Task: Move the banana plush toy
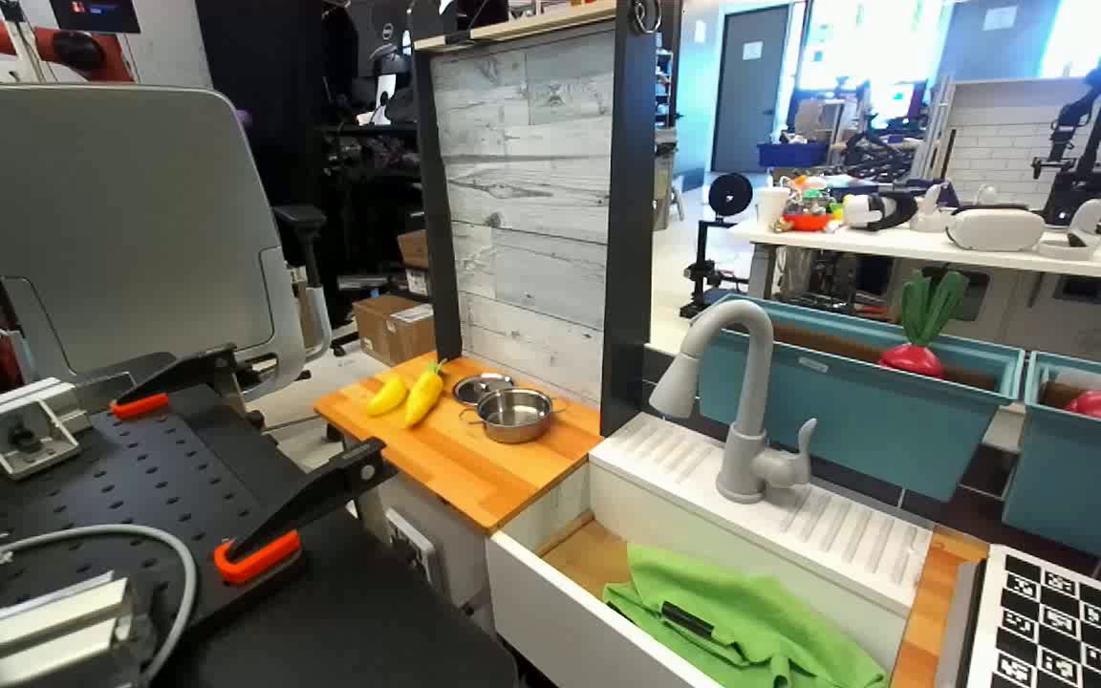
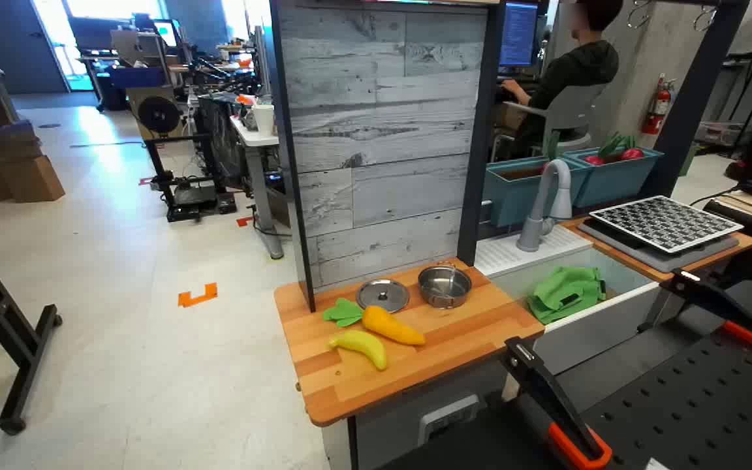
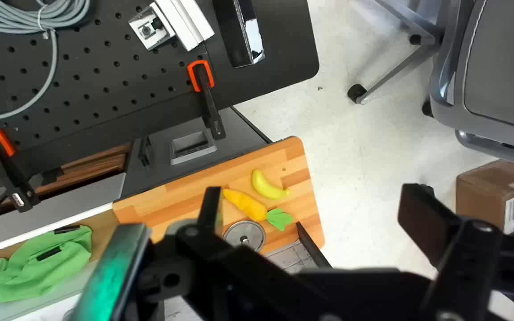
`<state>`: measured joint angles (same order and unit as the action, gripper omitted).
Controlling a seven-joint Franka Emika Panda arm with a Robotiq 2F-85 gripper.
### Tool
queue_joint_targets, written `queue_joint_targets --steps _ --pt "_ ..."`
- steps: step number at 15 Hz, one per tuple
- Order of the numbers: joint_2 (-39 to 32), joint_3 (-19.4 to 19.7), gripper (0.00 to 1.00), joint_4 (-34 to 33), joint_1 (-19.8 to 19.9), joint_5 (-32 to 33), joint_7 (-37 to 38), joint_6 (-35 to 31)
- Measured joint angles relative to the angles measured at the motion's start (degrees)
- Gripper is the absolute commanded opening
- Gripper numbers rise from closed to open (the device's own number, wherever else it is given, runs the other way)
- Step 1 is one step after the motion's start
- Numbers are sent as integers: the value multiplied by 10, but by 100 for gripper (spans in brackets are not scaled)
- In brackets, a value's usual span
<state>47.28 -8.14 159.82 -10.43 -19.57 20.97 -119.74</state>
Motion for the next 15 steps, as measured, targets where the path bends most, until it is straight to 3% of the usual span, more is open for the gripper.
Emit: queue_joint_targets --steps 11,15 --pt "-1 -2 100 0 0 0 0 -1" --pt "-30 -23 100 -1 0 0 6 -23"
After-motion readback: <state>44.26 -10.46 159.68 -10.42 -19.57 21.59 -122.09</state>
